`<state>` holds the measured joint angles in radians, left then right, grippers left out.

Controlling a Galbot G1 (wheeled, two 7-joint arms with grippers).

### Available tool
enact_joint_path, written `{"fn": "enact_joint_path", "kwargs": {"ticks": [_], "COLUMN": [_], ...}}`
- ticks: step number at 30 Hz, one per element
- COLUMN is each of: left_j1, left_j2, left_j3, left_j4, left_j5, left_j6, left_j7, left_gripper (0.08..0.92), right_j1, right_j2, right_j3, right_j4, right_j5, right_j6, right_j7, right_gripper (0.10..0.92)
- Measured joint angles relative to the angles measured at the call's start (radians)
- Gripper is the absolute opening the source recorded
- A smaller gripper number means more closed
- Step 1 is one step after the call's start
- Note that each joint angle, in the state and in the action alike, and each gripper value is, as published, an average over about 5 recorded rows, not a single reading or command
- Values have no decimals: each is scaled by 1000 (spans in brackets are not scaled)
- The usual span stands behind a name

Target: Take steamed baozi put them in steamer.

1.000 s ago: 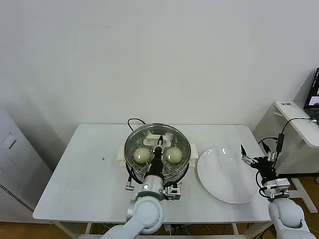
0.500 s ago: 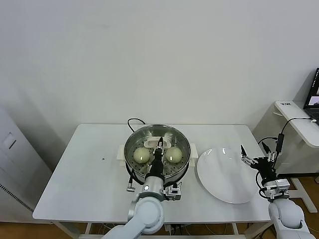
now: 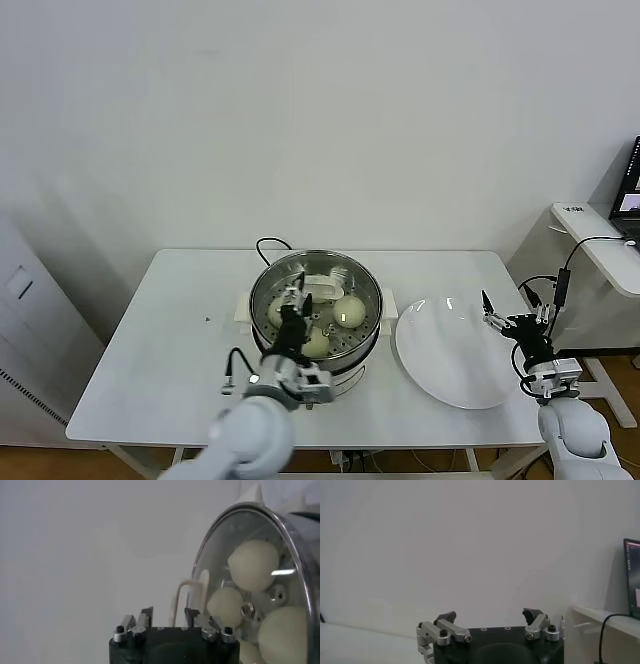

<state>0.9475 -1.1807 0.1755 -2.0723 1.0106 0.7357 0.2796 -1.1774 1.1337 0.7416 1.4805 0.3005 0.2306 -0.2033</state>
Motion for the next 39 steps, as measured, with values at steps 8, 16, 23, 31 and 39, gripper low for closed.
{"fn": "enact_joint_path", "kwargs": {"ticks": [8, 16, 23, 31, 39], "left_j1": [1, 30, 42, 45, 69], "left_j2": [54, 103, 147, 149, 138], "left_j3": [-230, -447, -538, -590, -615], "left_j4": [-84, 15, 184, 331, 398], "left_j5": [-527, -1001, -1284, -1400, -1412], "left_j6": [-110, -249, -340, -383, -384], "left_j7": [-68, -186, -220, -261, -296], "left_gripper": [795, 823, 823, 823, 823], "right_j1": [-12, -31, -46, -64, -79], "right_j2": [-19, -21, -29, -50, -65], "right_j3": [-19, -15, -24, -40, -47], "right_j4": [27, 59, 93, 119, 133], "right_j5": [83, 131, 149, 171, 180], "right_j6": [-63, -121, -175, -229, -272], "right_j7": [-2, 9, 26, 52, 75], "right_gripper": [823, 823, 823, 823, 823]}}
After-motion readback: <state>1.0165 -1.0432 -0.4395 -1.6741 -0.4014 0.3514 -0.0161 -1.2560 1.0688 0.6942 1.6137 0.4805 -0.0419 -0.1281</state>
